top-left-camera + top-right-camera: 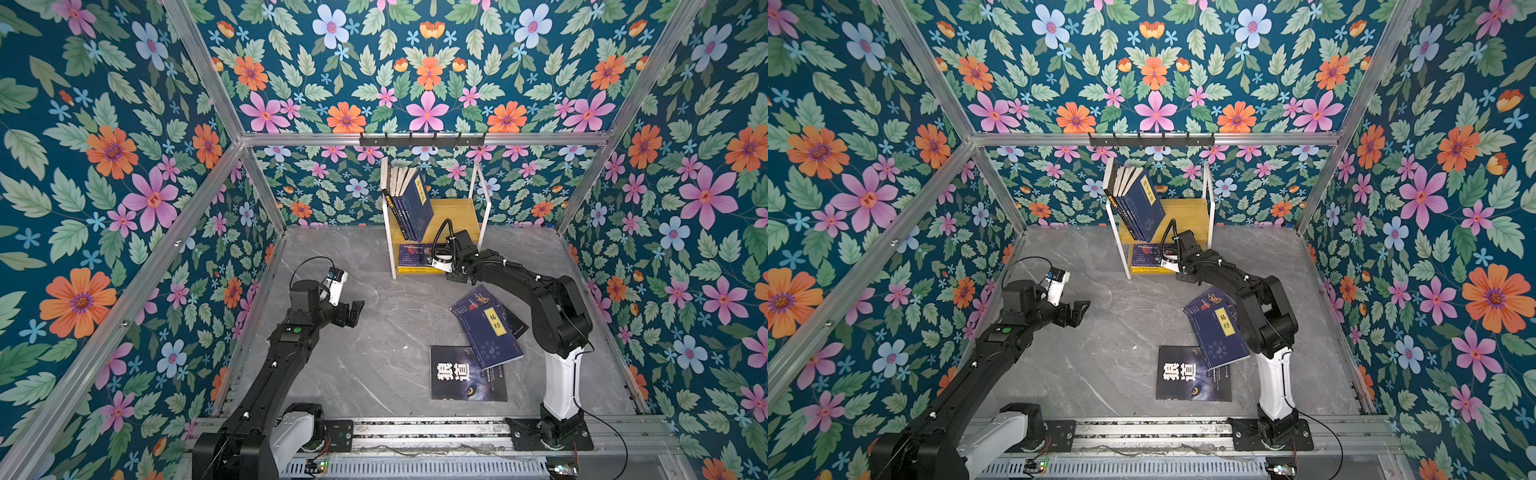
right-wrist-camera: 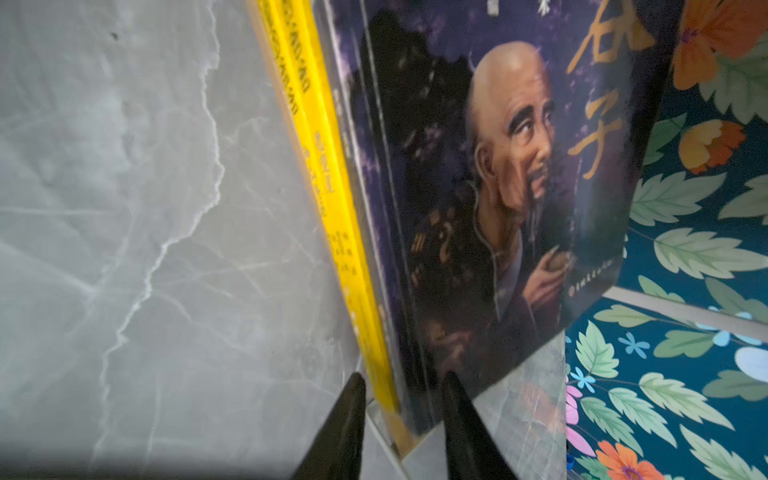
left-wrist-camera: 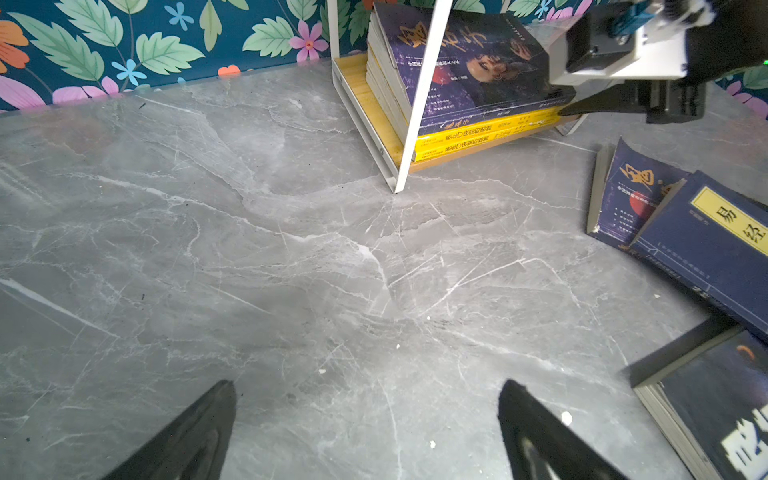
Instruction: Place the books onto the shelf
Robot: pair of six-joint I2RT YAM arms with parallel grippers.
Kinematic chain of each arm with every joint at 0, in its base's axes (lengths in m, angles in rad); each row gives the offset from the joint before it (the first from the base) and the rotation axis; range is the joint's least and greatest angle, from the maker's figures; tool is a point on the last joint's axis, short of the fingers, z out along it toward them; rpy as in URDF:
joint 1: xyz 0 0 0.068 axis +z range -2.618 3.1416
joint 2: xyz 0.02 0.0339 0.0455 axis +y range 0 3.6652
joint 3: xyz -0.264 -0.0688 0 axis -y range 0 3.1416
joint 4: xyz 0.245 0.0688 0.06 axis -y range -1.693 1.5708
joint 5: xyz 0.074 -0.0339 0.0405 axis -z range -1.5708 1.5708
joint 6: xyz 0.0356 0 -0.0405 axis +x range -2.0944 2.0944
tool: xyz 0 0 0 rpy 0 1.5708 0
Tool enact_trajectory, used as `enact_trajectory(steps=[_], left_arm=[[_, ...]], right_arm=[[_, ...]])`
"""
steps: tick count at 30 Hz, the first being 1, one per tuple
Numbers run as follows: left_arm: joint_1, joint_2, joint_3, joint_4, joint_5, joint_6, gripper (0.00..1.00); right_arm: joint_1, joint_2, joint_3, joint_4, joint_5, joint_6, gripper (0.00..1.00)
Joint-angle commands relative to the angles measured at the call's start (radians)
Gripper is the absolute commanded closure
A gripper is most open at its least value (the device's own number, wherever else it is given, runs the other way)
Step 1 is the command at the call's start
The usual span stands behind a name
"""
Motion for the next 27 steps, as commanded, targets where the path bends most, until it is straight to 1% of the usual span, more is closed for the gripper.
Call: enact_trajectory(steps=[1, 6, 10, 13, 17, 19, 23, 27], left_arm=[[-0.001, 0.004, 0.002, 0.0, 0.006, 0.009, 0.0], [-0.002, 0.012, 0.003, 0.007, 0.034, -0.013, 0.0], [-0.004, 0.021, 0.009, 0.007, 0.046, -0.032, 0.0], [-0.004, 0.032, 0.037, -0.015, 0.104, -0.04, 0.0], [-0.001, 0.055, 0.081, -0.041, 0.151, -0.063, 0.0], [0.006, 0.066, 0.091, -0.05, 0.181, -0.064, 0.0], [0.027, 0.086, 0.083, -0.042, 0.206, -0.077, 0.0], [0.031, 0.097, 0.082, -0.048, 0.195, -0.064, 0.0]], right_arm=[[0.001, -0.087, -0.037, -0.035, -0.049, 0.118, 0.62], [0.011, -0.28, -0.182, -0.051, -0.116, 0.372, 0.56], [0.014, -0.483, -0.328, 0.0, -0.145, 0.699, 0.49], [0.014, -0.622, -0.472, 0.093, -0.137, 0.947, 0.38], [0.012, -0.723, -0.599, 0.116, -0.115, 1.227, 0.28], [0.01, -0.741, -0.632, 0.1, -0.133, 1.311, 0.25], [-0.009, -0.747, -0.667, 0.026, -0.165, 1.389, 0.23], [-0.097, -0.769, -0.696, -0.05, -0.24, 1.476, 0.22]])
